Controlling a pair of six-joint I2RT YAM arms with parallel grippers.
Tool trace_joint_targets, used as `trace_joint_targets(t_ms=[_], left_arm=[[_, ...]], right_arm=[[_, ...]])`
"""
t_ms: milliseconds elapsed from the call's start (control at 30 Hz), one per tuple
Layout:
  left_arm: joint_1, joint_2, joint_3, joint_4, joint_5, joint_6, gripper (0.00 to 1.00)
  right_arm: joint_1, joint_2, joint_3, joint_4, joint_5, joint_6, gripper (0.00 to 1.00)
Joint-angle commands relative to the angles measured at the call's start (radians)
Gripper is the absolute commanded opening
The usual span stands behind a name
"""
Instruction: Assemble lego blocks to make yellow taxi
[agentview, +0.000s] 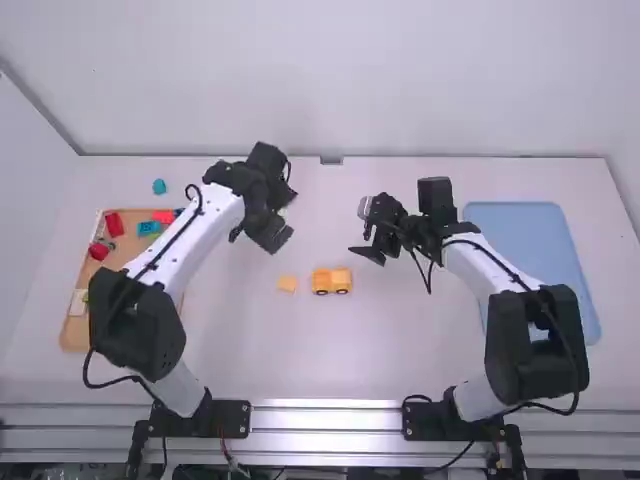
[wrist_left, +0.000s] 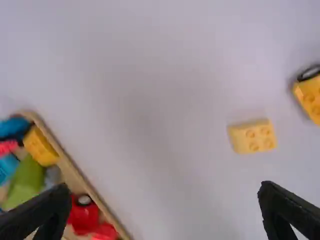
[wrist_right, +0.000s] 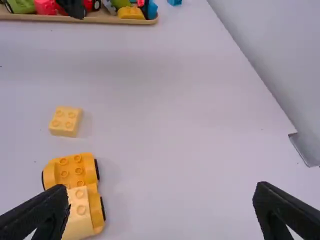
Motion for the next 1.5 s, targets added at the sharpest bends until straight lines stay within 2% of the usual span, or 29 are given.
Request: trace_joint_targets(t_ms=[0, 200, 267, 400, 567, 667, 733, 900, 1033, 1100, 1233, 1467], left_arm=[[0.031, 0.001, -0.037, 0.008, 0.094, 0.336, 0.99], [0.154, 0.002, -0.113, 0.026, 0.473, 0.713, 0.99], [0.228, 0.002, -0.177, 0.071, 0.651, 0.832, 0.99], [0.337, 0.002, -0.319, 0.128, 0.830, 1.024, 0.99], [0.410, 0.002, -0.472, 0.276, 0.999, 1.142, 0.99], [0.439, 0.002, -0.557, 0.386, 1.182, 1.158, 0.99], [0.447, 0.002, -0.593, 0.421, 1.244, 1.157, 0.99], [0.431, 0.002, -0.646, 0.524, 1.252, 1.120, 0.99], [0.399, 0.027, -0.679, 0.764, 1.231, 0.871, 0.99], [0.386, 0.057, -0.689, 0.847, 1.245, 0.814, 0.99], [0.360, 0.134, -0.695, 0.903, 1.262, 0.822, 0.99], [0.348, 0.235, -0.691, 0.839, 1.205, 0.941, 0.99]], right_arm=[[0.000, -0.024, -0.010, 0.001, -0.006, 0.033, 0.98], [-0.001, -0.024, -0.010, -0.004, -0.006, 0.051, 0.98], [0.000, -0.024, -0.010, 0.001, -0.006, 0.050, 0.98], [0.000, -0.024, -0.010, 0.004, -0.006, 0.050, 0.98], [0.000, -0.024, -0.010, 0.004, -0.010, 0.051, 0.98], [0.000, -0.024, -0.010, 0.006, -0.009, 0.051, 0.98], [0.000, -0.024, -0.010, 0.008, -0.010, 0.051, 0.98], [0.000, -0.024, -0.010, 0.008, -0.010, 0.051, 0.98], [0.000, -0.024, -0.010, 0.008, -0.010, 0.051, 0.98], [0.000, -0.024, -0.010, 0.008, -0.015, 0.051, 0.98], [0.000, -0.024, -0.010, 0.008, -0.041, 0.068, 0.98], [-0.001, -0.024, -0.010, 0.008, -0.036, 0.092, 0.98]])
